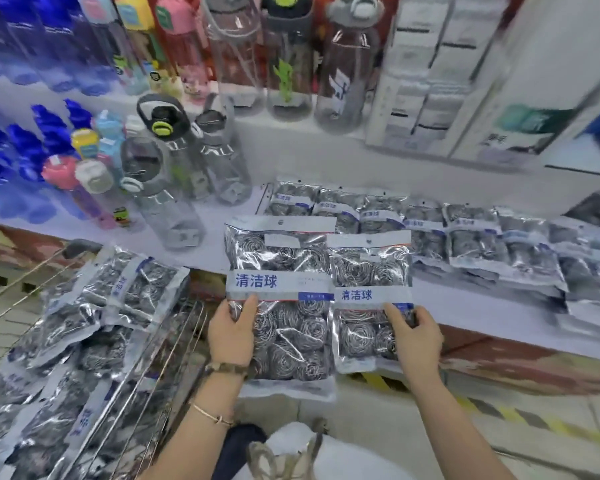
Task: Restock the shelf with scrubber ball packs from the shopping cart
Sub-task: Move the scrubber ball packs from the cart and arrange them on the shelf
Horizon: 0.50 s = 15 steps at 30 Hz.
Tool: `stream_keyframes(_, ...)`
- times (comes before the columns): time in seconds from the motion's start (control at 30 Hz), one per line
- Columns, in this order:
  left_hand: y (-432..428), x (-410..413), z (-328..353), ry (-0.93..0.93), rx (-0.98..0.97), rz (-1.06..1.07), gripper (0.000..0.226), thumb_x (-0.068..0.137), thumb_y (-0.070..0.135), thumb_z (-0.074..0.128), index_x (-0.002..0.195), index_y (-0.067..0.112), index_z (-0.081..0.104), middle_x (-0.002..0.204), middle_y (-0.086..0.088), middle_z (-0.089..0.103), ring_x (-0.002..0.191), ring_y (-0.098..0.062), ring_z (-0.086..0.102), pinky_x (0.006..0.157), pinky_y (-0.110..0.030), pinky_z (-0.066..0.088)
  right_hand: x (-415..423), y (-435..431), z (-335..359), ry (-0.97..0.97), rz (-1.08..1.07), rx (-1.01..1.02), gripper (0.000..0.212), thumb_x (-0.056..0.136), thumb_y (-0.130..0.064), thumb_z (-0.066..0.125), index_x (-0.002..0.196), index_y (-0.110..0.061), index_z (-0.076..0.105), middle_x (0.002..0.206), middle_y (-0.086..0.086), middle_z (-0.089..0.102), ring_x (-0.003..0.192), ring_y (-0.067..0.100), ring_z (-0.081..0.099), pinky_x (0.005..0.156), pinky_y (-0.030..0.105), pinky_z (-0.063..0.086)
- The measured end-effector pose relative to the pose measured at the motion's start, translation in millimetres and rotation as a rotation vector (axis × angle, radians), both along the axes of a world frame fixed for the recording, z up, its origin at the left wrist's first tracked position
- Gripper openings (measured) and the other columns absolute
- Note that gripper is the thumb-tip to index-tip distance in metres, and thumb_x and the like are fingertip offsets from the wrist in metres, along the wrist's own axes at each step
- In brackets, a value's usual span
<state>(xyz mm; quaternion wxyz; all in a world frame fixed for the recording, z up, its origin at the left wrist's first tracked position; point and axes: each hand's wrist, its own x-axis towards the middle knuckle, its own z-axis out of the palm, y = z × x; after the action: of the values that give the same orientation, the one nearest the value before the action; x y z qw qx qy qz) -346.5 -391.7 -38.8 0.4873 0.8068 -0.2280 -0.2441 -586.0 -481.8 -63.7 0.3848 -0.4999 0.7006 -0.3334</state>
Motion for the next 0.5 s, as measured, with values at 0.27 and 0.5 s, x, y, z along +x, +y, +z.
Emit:
stream_keyframes(0.27, -70, -78, 1, -0.001, 0.031, -0.266, 0.026, 0.089, 0.033, 0.055, 0.074, 0.012, 0.052, 0.06, 0.0, 0.049, 0.051, -0.013, 0.04, 0.046, -0.024, 0.027, -97, -13, -3, 0.024, -0.249, 0.016, 0.042, 0.081, -0.049, 0.064, 0.086, -0.017, 0.038, 0.073, -0.005, 0.038, 0.074, 0.017, 0.036, 0.054, 0.022, 0.027)
stream_keyframes(0.5, -142, -135, -5, 0.031, 0.042, -0.471, 0.028, 0.091, 0.031, 0.054, 0.093, 0.003, 0.06, 0.065, 0.0, 0.052, 0.055, -0.015, 0.042, 0.049, -0.025, 0.032, -150, -23, -5, -0.007, -0.483, 0.041, 0.033, 0.081, -0.042, 0.067, 0.08, -0.014, 0.048, 0.072, -0.001, 0.047, 0.074, 0.02, 0.042, 0.062, 0.034, 0.031)
